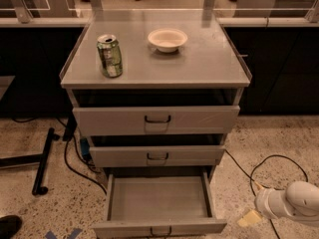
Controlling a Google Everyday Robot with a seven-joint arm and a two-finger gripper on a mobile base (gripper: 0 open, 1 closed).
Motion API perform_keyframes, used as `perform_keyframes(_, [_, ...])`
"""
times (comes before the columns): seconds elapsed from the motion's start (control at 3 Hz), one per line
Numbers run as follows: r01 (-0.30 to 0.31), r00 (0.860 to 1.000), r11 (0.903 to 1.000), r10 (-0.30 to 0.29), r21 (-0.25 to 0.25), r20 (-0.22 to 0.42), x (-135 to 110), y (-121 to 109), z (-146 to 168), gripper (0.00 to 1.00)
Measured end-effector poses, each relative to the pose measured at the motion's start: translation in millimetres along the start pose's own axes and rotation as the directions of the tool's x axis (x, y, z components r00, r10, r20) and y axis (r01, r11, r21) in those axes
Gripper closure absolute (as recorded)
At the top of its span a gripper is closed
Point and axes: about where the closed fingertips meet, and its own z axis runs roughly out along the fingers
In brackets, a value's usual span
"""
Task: Open bottom drawer
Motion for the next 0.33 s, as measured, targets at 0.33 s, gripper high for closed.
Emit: perform_keyframes(0.33, [0.0,1.0,1.0,0.0,0.0,0.0,0.0,0.0,0.0,0.0])
